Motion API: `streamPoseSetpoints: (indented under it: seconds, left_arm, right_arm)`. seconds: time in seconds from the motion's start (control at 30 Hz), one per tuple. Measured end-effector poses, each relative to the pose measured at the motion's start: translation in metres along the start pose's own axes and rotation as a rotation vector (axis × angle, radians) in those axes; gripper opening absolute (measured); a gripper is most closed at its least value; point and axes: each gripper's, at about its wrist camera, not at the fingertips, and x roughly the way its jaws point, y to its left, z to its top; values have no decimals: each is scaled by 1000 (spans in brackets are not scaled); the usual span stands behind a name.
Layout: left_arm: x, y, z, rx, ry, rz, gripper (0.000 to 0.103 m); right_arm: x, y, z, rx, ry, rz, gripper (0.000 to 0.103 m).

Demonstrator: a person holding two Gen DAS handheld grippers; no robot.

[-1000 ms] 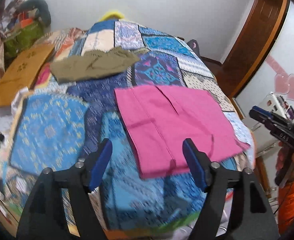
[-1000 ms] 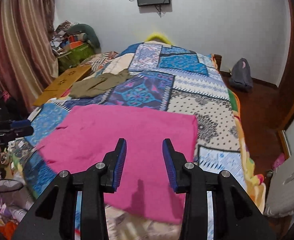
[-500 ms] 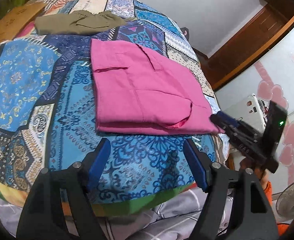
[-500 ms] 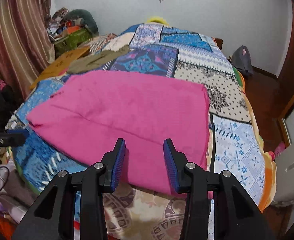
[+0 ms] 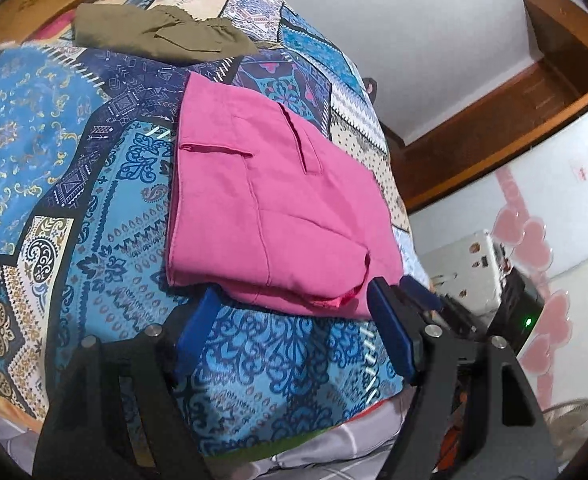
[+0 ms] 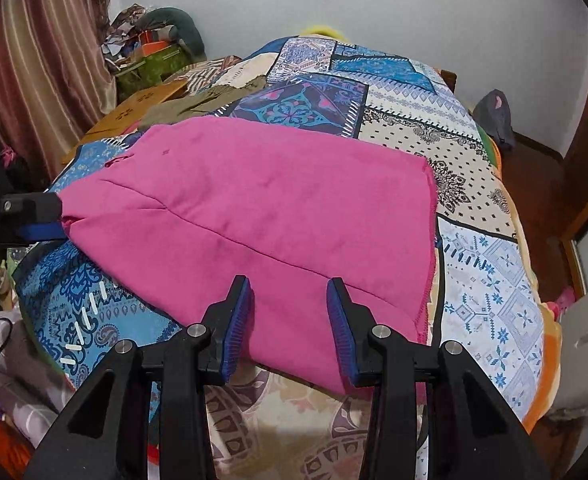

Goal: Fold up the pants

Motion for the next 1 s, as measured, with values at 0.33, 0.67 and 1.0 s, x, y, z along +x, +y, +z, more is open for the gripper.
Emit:
streamPoseSetpoints:
  seconds: [0.33,0.67,1.0]
  left_arm:
    - [18,3,21,-43,-27,76,65]
    - [23,4,32,53,-46,149,20]
    - [-23,-8,20,238,-170,301,15]
  right_arm:
    - [1,-3,0,11,-2,21,36]
    - [4,-10,6,37,5,19,36]
    - [6,7,35,14,4,44,36]
